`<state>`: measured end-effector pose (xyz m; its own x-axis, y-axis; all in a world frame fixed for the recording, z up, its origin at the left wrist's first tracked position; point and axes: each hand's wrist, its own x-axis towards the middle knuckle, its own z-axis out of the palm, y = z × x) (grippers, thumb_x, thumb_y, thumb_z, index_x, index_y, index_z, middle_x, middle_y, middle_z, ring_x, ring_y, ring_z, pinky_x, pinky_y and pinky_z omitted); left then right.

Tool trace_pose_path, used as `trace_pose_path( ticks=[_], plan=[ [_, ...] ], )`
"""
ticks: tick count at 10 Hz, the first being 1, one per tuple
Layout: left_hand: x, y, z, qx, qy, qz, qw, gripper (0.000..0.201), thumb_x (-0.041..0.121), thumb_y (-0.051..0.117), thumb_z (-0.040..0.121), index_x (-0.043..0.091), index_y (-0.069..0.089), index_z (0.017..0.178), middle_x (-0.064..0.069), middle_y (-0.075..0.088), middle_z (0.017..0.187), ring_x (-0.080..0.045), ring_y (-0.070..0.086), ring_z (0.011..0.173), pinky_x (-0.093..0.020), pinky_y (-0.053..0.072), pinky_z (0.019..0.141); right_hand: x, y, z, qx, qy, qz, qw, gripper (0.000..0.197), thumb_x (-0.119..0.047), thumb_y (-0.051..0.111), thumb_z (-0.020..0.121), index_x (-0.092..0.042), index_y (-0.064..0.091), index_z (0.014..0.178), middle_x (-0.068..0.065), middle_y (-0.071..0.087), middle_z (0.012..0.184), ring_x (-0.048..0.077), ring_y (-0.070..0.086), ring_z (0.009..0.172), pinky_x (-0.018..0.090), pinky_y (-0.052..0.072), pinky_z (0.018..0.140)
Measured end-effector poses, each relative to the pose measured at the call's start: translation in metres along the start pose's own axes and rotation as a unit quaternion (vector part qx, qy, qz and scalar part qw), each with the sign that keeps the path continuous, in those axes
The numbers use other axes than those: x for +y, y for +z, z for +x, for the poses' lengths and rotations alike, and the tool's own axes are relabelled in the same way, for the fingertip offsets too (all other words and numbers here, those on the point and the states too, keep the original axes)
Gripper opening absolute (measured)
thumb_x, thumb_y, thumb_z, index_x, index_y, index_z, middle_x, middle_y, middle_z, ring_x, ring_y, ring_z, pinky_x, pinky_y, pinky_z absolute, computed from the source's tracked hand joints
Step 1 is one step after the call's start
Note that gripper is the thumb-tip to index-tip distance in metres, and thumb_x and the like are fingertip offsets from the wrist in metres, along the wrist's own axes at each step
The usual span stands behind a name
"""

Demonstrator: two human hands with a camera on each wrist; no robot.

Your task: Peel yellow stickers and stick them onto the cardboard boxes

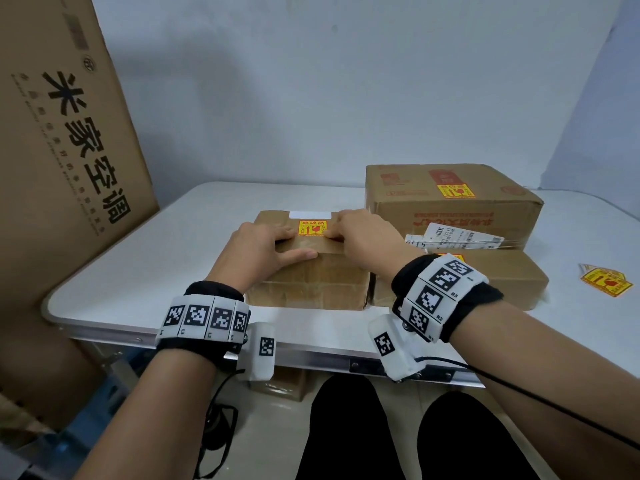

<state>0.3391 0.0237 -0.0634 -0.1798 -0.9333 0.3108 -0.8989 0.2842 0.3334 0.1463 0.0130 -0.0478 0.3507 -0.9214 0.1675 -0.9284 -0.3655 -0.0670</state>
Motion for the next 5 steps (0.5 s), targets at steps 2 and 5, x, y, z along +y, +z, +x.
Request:
trace_pose_path(
  ticks=[2, 5],
  plan=[
    [0.004, -0.008, 0.003, -0.024, -0.002, 0.01, 1.0, 0.061, 0.067, 0.064, 0.071, 0.023, 0.07, 0.112, 0.001, 0.071, 0.111, -0.02, 0.059, 0.108, -0.031, 0.045, 0.092, 0.005, -0.01, -0.005, 0.0, 0.028, 0.045, 0.999, 0.036, -0.003, 0.044, 0.084, -0.017, 0.073, 0.099, 0.009, 0.065, 0.108, 0.032, 0.064, 0.091, 0.04, 0.056, 0.079],
    [0.023, -0.014, 0.042, -0.012, -0.02, 0.095, 0.995, 0.046, 0.046, 0.043, 0.095, 0.016, 0.063, 0.067, -0.004, 0.058, 0.071, -0.029, 0.057, 0.078, -0.03, 0.035, 0.06, 0.022, -0.013, -0.006, 0.037, 0.024, 0.224, 0.974, 0.037, -0.007, 0.045, 0.089, -0.023, 0.075, 0.105, 0.001, 0.071, 0.113, 0.019, 0.063, 0.107, 0.03, 0.05, 0.094]
  ],
)
